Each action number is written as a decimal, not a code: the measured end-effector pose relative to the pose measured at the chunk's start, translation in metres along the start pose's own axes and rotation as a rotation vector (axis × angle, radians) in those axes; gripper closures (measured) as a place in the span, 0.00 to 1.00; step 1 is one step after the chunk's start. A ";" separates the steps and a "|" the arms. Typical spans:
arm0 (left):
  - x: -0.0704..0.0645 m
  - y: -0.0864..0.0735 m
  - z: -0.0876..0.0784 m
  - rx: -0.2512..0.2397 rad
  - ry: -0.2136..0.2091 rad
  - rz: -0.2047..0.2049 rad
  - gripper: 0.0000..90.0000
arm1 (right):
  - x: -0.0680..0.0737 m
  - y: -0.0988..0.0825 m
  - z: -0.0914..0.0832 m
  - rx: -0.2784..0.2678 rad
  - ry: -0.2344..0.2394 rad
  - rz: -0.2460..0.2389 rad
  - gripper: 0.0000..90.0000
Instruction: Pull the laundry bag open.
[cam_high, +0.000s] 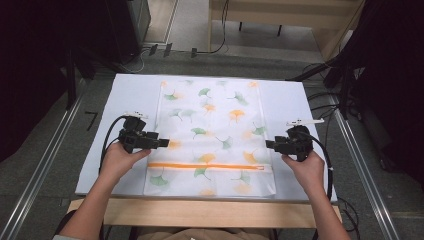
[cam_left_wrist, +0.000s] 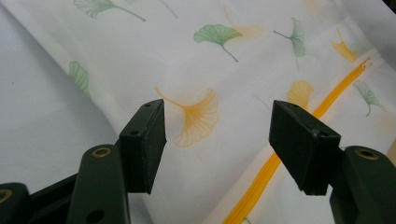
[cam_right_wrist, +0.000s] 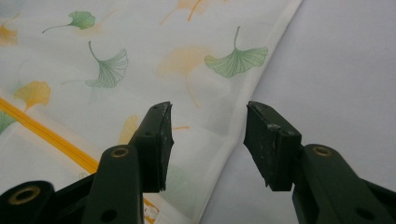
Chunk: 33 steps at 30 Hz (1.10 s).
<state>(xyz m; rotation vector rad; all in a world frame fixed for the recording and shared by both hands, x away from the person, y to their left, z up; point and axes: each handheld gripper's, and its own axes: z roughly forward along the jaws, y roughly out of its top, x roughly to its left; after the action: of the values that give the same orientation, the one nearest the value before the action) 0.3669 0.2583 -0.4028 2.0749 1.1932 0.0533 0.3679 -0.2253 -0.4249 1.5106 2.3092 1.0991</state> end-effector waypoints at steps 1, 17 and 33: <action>-0.002 0.001 0.000 0.003 0.002 0.009 0.41 | 0.000 -0.001 0.000 0.003 0.001 -0.001 0.59; -0.029 0.009 0.014 0.001 -0.019 0.083 0.41 | 0.011 -0.015 -0.011 0.002 0.012 -0.020 0.59; -0.062 0.024 0.041 0.011 -0.113 0.173 0.43 | 0.016 -0.043 -0.024 0.046 -0.007 0.007 0.62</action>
<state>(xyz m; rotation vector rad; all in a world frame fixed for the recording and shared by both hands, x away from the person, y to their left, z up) 0.3645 0.1806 -0.3990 2.1561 0.9465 0.0103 0.3173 -0.2330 -0.4318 1.5371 2.3422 1.0469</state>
